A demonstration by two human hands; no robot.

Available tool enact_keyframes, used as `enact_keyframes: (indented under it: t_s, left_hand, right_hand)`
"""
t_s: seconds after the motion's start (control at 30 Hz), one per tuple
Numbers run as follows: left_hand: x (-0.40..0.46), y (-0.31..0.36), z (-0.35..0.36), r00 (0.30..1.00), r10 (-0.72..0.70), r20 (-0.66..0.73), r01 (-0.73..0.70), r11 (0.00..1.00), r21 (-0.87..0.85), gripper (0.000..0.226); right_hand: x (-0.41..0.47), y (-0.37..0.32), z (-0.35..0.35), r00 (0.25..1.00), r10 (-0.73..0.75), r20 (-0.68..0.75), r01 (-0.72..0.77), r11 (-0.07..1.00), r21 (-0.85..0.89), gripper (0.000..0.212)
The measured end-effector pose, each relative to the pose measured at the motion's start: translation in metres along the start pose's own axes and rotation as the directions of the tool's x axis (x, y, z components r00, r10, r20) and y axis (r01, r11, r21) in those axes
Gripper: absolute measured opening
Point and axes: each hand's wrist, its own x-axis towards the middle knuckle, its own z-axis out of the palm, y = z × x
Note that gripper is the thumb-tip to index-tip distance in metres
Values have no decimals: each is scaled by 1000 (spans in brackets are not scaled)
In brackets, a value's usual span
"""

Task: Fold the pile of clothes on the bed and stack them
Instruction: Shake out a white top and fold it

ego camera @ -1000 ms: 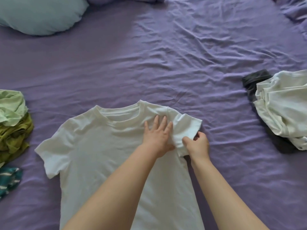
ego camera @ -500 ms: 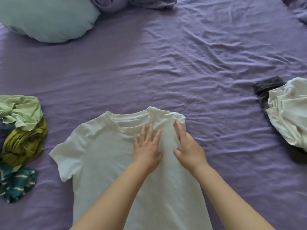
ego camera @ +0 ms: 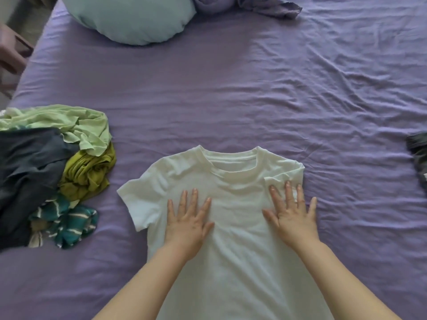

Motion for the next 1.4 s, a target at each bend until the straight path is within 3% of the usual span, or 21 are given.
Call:
enact_keyframes:
  t_s: [0.1, 0.2, 0.33, 0.5, 0.63, 0.7, 0.8, 0.83, 0.93, 1.0, 1.07, 1.13, 1.17, 1.2, 1.23, 1.27, 1.3, 1.4]
  left_hand:
    - [-2, -35, -7, 990, -96, -108, 95, 995, -19, 68]
    - [2, -72, -23, 932, -292, -214, 249, 947, -205, 73]
    - [10, -115, -38, 874, -464, -142, 367, 824, -432, 80]
    - [12, -146, -39, 891, -447, -83, 355, 797, -489, 75]
    - [10, -167, -37, 867, -499, 9, 431, 739, -517, 39]
    - [6, -175, -36, 872, -488, 30, 398, 674, -622, 19]
    - [-1, -172, -38, 904, -424, 54, 258, 440, -860, 26]
    - [-4, -167, -41, 914, -402, 45, 228, 421, -878, 28]
    - [-3, -145, -48, 961, -276, -23, 138, 549, -824, 26]
    - [3, -126, -54, 970, -236, -61, 73, 518, -852, 18]
    - [12, -107, -61, 973, -227, -34, 65, 414, -908, 17]
    - [19, -90, -65, 988, -151, 36, 71, 231, -970, 18]
    - [20, -83, -62, 994, -105, 38, 60, 213, -975, 21]
    - [21, -79, -58, 997, -73, -8, 15, 310, -951, 26]
    - [23, -75, -50, 994, -55, -89, -49, 506, -861, 32]
    - [23, -73, -39, 984, -27, -177, -106, 706, -700, 37]
    - [23, -70, -28, 970, 13, -244, -143, 841, -522, 43]
    - [20, -61, 1, 961, 103, -257, -158, 966, -203, 65]
  right_hand:
    - [-10, -33, -6, 998, -19, -65, 20, 1000, 12, 70]
    - [-20, -95, -12, 976, -193, -96, 200, 977, 70, 67]
    - [-21, -176, -8, 944, -319, -82, 325, 944, 62, 63]
    - [-8, -236, 2, 947, -315, -56, 316, 949, 3, 64]
    - [6, -256, 5, 965, -262, -19, 261, 965, -27, 73]
    - [9, -259, 0, 967, -256, -3, 256, 967, -13, 76]
    - [2, -252, -8, 965, -261, -13, 261, 964, 50, 76]
    - [-2, -249, -10, 967, -253, -38, 256, 962, 93, 75]
    - [-20, -236, -15, 971, -208, -117, 232, 938, 258, 67]
    - [-30, -226, -14, 969, -194, -151, 232, 927, 294, 63]
    - [-40, -213, -10, 966, -190, -173, 235, 927, 292, 60]
    - [-51, -197, -6, 970, -176, -167, 218, 934, 284, 58]
    - [-57, -189, -5, 974, -166, -152, 202, 941, 272, 58]
    - [-64, -181, -4, 976, -160, -146, 193, 948, 251, 58]
    - [-71, -173, -1, 977, -154, -147, 185, 958, 220, 59]
    - [-76, -165, 3, 978, -141, -155, 170, 966, 192, 61]
    - [-81, -159, 8, 978, -124, -170, 150, 977, 152, 61]
    - [-93, -148, 17, 986, -107, -124, 118, 990, 79, 55]
